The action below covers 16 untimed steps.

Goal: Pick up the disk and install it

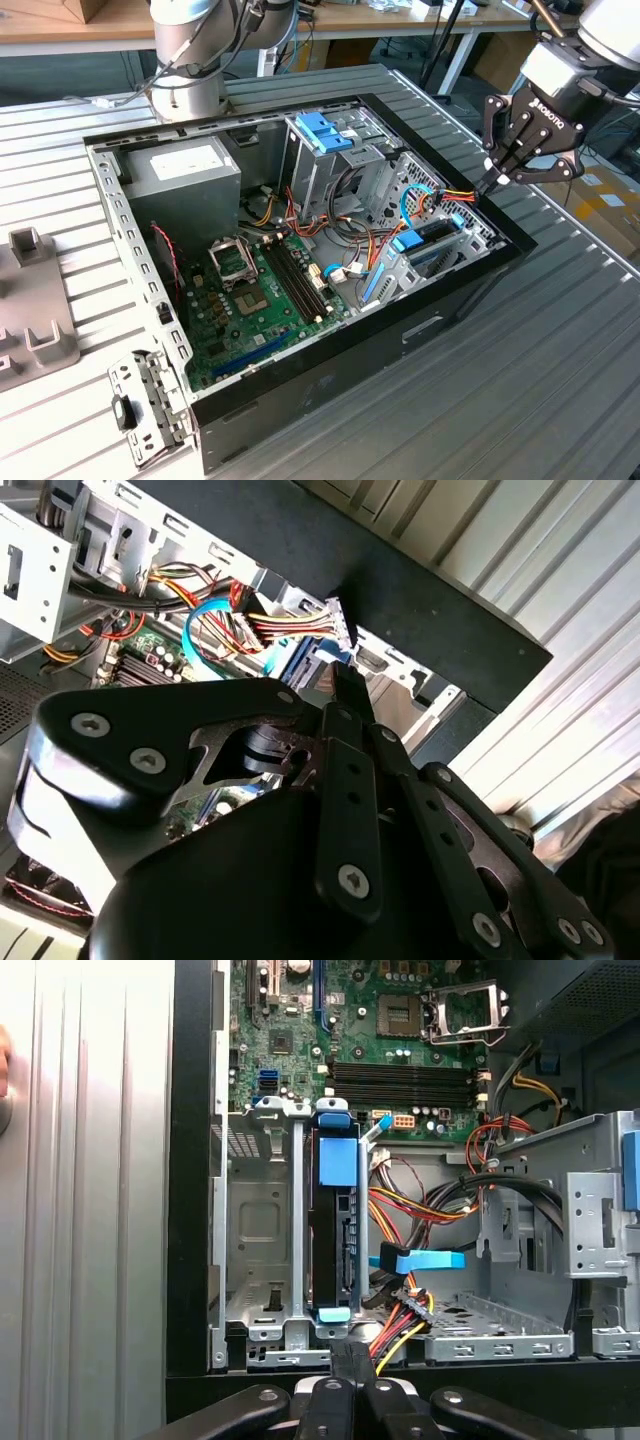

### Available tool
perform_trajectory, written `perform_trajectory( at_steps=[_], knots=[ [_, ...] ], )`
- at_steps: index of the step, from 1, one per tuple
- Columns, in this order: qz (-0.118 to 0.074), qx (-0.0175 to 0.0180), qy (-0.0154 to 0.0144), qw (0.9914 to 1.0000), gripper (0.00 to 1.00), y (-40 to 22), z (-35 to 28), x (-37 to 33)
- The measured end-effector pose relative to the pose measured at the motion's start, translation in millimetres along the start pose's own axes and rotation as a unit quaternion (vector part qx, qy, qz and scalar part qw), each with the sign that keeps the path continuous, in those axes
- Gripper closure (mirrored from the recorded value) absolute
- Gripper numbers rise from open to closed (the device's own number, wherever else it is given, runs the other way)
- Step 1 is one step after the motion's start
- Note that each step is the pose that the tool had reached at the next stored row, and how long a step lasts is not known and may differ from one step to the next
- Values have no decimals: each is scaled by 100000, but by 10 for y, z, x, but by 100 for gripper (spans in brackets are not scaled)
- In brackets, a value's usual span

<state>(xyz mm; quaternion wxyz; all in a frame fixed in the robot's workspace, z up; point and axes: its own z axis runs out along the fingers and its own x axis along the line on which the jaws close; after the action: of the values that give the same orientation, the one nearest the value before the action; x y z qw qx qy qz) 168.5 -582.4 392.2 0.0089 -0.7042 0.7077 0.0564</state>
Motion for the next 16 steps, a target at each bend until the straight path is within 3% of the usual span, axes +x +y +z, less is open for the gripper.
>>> perform_trajectory(
  at_steps=[2,3,16],
  knots=[
    [-204,2184,-6,99976,89,1,2,-1],
    [-289,3115,-18,99951,89,1,4,-1],
    [-1253,3045,27,99946,89,1,4,-2]
  ],
)
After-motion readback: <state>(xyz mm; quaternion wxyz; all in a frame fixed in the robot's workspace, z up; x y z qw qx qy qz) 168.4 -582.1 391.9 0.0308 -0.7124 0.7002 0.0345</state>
